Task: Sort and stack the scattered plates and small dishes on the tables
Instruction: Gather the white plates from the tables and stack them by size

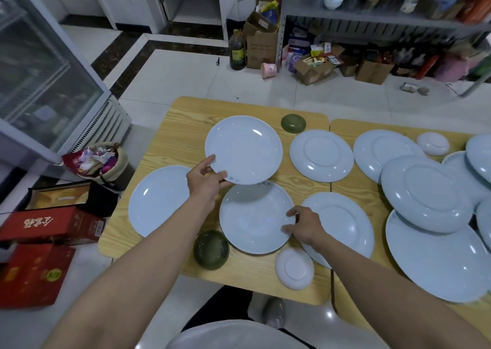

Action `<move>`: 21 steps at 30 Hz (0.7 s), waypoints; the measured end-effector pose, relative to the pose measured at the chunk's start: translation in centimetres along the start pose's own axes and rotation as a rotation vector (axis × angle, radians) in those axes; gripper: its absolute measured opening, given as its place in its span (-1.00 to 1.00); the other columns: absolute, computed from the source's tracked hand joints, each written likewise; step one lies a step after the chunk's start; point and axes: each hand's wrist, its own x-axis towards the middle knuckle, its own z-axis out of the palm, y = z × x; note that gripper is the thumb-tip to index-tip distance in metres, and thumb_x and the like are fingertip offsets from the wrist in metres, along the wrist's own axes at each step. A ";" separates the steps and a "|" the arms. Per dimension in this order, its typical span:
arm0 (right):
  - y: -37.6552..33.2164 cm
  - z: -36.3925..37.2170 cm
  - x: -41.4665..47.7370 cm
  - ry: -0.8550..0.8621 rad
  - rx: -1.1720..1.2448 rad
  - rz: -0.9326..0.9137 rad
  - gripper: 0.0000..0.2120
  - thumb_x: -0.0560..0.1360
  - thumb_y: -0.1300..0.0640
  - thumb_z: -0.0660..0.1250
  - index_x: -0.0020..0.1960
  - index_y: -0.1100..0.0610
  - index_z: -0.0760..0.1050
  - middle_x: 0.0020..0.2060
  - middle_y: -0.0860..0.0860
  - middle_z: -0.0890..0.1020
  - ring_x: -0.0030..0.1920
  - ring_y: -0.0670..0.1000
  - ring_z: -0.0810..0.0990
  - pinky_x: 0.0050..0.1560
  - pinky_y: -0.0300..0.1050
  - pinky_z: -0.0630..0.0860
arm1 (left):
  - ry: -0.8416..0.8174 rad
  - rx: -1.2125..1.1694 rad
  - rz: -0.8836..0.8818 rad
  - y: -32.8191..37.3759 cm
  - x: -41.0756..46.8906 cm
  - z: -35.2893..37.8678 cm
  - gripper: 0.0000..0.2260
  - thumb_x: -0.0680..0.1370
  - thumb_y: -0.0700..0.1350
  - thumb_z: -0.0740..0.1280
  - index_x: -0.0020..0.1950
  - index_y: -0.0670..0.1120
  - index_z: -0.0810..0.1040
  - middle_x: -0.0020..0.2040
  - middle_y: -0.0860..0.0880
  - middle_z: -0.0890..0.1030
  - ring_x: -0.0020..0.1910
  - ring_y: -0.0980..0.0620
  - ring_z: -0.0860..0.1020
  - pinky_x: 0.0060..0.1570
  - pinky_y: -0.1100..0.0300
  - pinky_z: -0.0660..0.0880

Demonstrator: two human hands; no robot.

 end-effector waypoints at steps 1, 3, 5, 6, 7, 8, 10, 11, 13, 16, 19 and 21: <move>0.1 0.1 0.0 0.004 0.025 0.009 -0.59 0.38 0.20 0.55 0.18 0.16 0.53 0.04 0.09 0.53 0.01 0.05 0.52 0.01 -0.17 0.46 | 0.002 -0.004 -0.004 0.0 0.0 -0.1 -0.50 0.42 -0.52 0.41 0.28 -0.12 0.57 -0.03 -0.05 0.48 -0.12 -0.03 0.64 -0.28 0.21 0.63; 0.3 0.4 0.0 0.024 0.068 0.021 -0.61 0.35 0.23 0.57 0.12 0.15 0.54 -0.08 0.08 0.53 -0.10 0.03 0.53 -0.06 -0.16 0.49 | 0.007 -0.008 -0.011 -0.1 -0.1 -0.3 -0.50 0.41 -0.51 0.41 0.27 -0.11 0.58 -0.02 -0.05 0.49 -0.12 -0.03 0.65 -0.28 0.21 0.63; 0.4 0.7 0.0 0.054 0.120 0.034 -0.63 0.35 0.28 0.55 0.10 0.15 0.54 -0.15 0.08 0.52 -0.16 0.02 0.52 -0.12 -0.15 0.51 | 0.015 -0.012 -0.018 -0.2 -0.1 -0.4 -0.49 0.41 -0.51 0.42 0.27 -0.11 0.58 0.00 -0.04 0.50 -0.12 -0.03 0.65 -0.29 0.21 0.62; 0.5 0.9 0.0 0.072 0.154 0.038 -0.65 0.36 0.30 0.53 0.10 0.15 0.55 -0.16 0.07 0.52 -0.18 0.01 0.52 -0.13 -0.16 0.50 | 0.017 -0.014 -0.019 -0.2 0.0 -0.5 -0.49 0.41 -0.51 0.42 0.27 -0.10 0.59 0.00 -0.04 0.51 -0.12 -0.02 0.66 -0.29 0.21 0.62; 0.5 1.0 0.0 0.092 0.195 0.041 -0.66 0.38 0.33 0.49 0.12 0.15 0.55 -0.17 0.06 0.51 -0.19 0.01 0.51 -0.14 -0.17 0.50 | 0.016 -0.016 -0.019 -0.2 0.0 -0.5 -0.49 0.41 -0.51 0.42 0.27 -0.10 0.59 0.01 -0.04 0.51 -0.12 -0.02 0.66 -0.29 0.21 0.62; 0.5 1.0 0.1 0.113 0.247 0.045 -0.66 0.39 0.35 0.45 0.13 0.14 0.55 -0.17 0.05 0.51 -0.19 0.00 0.51 -0.15 -0.18 0.50 | 0.014 -0.018 -0.019 -0.2 0.0 -0.4 -0.50 0.41 -0.51 0.42 0.26 -0.10 0.59 0.02 -0.04 0.52 -0.12 -0.03 0.66 -0.29 0.20 0.62; 0.5 0.8 0.1 0.150 0.376 0.054 -0.64 0.42 0.39 0.38 0.15 0.10 0.56 -0.09 0.07 0.54 -0.12 0.03 0.55 -0.08 -0.13 0.55 | 0.010 -0.020 -0.020 0.1 0.1 -0.3 -0.50 0.41 -0.50 0.43 0.26 -0.09 0.59 0.04 -0.06 0.53 -0.08 -0.06 0.66 -0.28 0.19 0.63; 0.5 0.6 0.1 0.163 0.443 0.054 -0.63 0.43 0.41 0.36 0.16 0.08 0.56 -0.03 0.09 0.56 -0.05 0.06 0.57 -0.01 -0.07 0.57 | 0.011 -0.022 -0.021 0.3 0.2 -0.2 -0.50 0.41 -0.50 0.43 0.26 -0.08 0.59 0.06 -0.07 0.54 -0.06 -0.07 0.66 -0.27 0.18 0.63; 0.4 -0.1 0.1 0.181 0.546 0.042 -0.59 0.45 0.43 0.34 0.20 0.06 0.56 0.06 0.12 0.57 0.06 0.11 0.59 0.07 -0.01 0.60 | 0.008 -0.035 -0.016 0.7 0.2 0.0 -0.50 0.41 -0.50 0.43 0.26 -0.08 0.59 0.11 -0.10 0.56 -0.06 -0.07 0.66 -0.26 0.17 0.63; 0.2 -1.2 0.1 0.222 0.651 0.041 -0.53 0.45 0.45 0.33 0.27 0.08 0.55 0.10 0.16 0.57 0.09 0.17 0.60 0.11 0.10 0.61 | 0.000 -0.047 0.001 1.2 0.0 0.4 -0.49 0.40 -0.48 0.45 0.27 -0.07 0.59 0.15 -0.11 0.57 -0.03 -0.07 0.66 -0.23 0.16 0.64; 0.2 -2.4 -0.2 0.299 0.757 0.072 -0.50 0.44 0.46 0.32 0.29 0.07 0.53 0.12 0.18 0.56 0.11 0.20 0.60 0.10 0.17 0.60 | -0.015 -0.065 0.017 1.9 -0.3 1.0 -0.48 0.41 -0.48 0.45 0.29 -0.08 0.58 0.12 -0.11 0.58 -0.09 -0.04 0.68 -0.23 0.16 0.65; 0.2 -3.2 -0.7 0.349 0.843 0.074 -0.46 0.44 0.46 0.31 0.34 0.06 0.49 0.12 0.17 0.56 0.06 0.17 0.60 -0.09 0.03 0.62 | -0.028 -0.073 0.030 2.4 -0.6 1.4 -0.48 0.40 -0.49 0.44 0.29 -0.09 0.58 0.12 -0.11 0.57 -0.14 -0.03 0.69 -0.23 0.16 0.64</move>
